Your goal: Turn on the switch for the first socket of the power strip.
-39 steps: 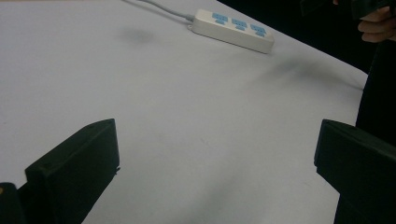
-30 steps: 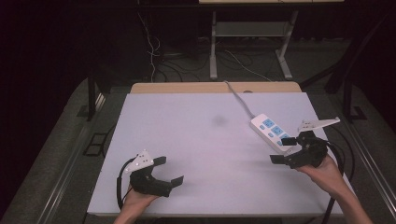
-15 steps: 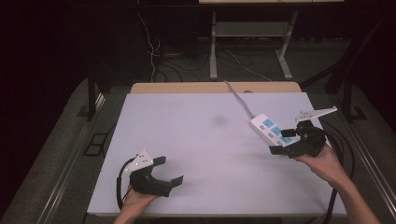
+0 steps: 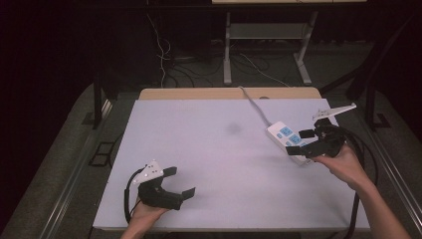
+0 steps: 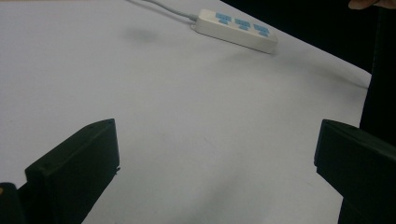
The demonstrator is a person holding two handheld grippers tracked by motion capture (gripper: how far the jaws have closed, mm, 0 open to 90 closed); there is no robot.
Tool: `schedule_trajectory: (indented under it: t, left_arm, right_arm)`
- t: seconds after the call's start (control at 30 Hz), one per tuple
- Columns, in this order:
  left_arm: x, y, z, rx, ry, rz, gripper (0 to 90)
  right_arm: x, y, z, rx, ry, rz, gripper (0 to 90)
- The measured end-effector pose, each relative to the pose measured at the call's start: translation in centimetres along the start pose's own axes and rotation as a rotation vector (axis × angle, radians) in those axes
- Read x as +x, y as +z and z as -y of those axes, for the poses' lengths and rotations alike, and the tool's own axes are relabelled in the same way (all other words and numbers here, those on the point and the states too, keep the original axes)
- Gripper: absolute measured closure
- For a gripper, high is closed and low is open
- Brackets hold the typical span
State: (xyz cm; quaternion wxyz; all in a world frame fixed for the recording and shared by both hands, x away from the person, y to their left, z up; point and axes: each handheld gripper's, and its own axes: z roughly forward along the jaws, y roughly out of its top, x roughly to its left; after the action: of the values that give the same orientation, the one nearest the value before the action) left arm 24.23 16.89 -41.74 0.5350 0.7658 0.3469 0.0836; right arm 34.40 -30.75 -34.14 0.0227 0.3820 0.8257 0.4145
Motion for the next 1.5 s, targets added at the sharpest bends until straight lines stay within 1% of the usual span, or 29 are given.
schedule_trajectory:
  t: [0.27,0.67,0.9,1.07,1.2,1.23,1.27,1.33,1.4,1.5]
  left_arm:
    - [0.0,-0.1,0.0,-0.002,-0.004,-0.001,0.0]
    - [0.0,-0.1,0.0,0.001,-0.004,0.001,0.0]
    - [0.0,-0.1,0.0,0.0,-0.005,0.0,0.0]
    - [0.0,-0.2,0.0,-0.001,-0.004,-0.001,0.0]
    - [0.0,-0.2,0.0,-0.001,-0.003,0.0,0.0]
    - [0.0,-0.2,0.0,-0.001,-0.004,-0.001,0.0]
    - [0.0,-0.2,0.0,-0.001,-0.004,0.0,0.0]
    - [0.0,-0.2,0.0,-0.002,-0.004,-0.001,0.0]
    - [0.0,-0.3,0.0,-0.003,-0.005,-0.001,0.0]
    - [0.0,-0.3,0.0,-0.003,-0.005,-0.002,0.0]
  right_arm:
    - [-0.4,0.3,-1.0,0.012,0.003,0.011,0.6]
    - [-1.3,1.5,-2.2,0.037,0.017,0.024,0.6]
    - [-1.7,2.2,-2.7,0.039,0.02,0.031,0.6]
    - [-2.1,2.6,-2.9,0.033,0.033,0.034,0.6]
    - [-2.7,3.0,-2.9,0.032,0.05,0.047,0.7]
    - [-2.8,3.1,-2.9,0.032,0.053,0.05,3.7]
    - [-3.0,3.1,-2.9,0.029,0.053,0.043,8.6]
    - [-3.3,3.2,-3.0,0.019,0.057,0.048,9.9]
    - [-3.7,3.3,-3.0,0.008,0.062,0.046,16.4]
    - [-4.1,3.6,-3.0,0.004,0.073,0.05,16.5]
